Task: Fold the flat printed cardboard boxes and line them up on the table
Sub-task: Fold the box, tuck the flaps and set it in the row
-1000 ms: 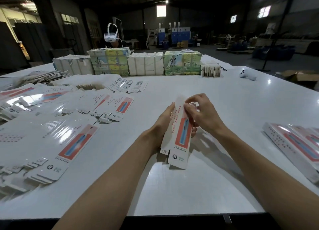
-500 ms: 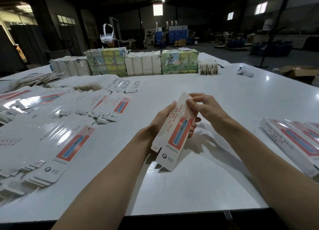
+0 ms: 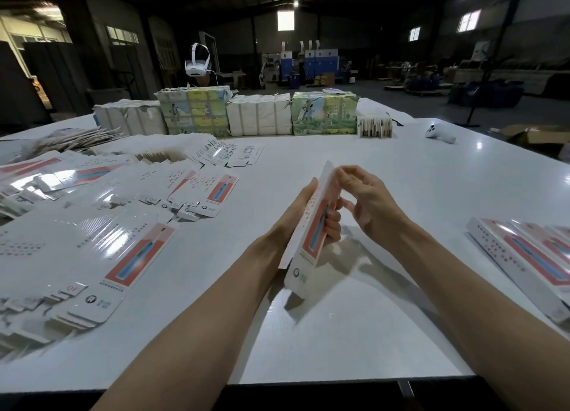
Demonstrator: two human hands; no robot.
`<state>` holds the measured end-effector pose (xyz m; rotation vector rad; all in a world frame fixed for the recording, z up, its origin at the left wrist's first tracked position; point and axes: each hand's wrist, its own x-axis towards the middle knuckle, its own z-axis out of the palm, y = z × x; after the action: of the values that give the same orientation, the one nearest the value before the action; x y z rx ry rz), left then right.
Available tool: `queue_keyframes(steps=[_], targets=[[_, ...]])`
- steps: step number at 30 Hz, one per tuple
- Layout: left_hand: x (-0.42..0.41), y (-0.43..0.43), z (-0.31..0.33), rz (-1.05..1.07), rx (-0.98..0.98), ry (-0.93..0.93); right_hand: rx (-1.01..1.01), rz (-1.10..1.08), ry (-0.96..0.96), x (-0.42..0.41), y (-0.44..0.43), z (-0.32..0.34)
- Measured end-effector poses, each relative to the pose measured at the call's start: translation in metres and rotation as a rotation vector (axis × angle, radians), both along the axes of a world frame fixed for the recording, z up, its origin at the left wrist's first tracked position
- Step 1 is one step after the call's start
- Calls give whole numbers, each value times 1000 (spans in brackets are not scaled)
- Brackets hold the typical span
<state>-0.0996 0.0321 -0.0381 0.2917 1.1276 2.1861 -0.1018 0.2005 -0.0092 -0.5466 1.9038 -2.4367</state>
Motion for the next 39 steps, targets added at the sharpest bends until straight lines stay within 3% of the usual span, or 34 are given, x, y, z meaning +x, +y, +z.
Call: queue_keyframes(steps=[4, 10, 14, 19, 22, 26, 33, 36, 39], targets=[[6, -1, 7, 82, 163, -31, -74, 69, -117, 0, -6, -8], [11, -4, 2, 345, -227, 220, -69, -15, -140, -6, -5, -14], [15, 8, 3, 323, -282, 186, -20, -97, -93, -11, -1, -17], [12, 23, -5, 618, -415, 252, 59, -170, -45, -11, -3, -19], [8, 19, -7, 712, -473, 429, 83, -177, -22, -10, -4, -21], [11, 20, -6, 694, -434, 562, 93, -200, 7, -9, -4, -20], [16, 24, -3, 494, -453, 530, 74, -191, 15, -5, 1, -19], [13, 20, 0, 502, -549, 577, 120, -171, 18, -5, 2, -19], [13, 18, 0, 521, -518, 518, 169, -125, 42, -6, 0, -17]])
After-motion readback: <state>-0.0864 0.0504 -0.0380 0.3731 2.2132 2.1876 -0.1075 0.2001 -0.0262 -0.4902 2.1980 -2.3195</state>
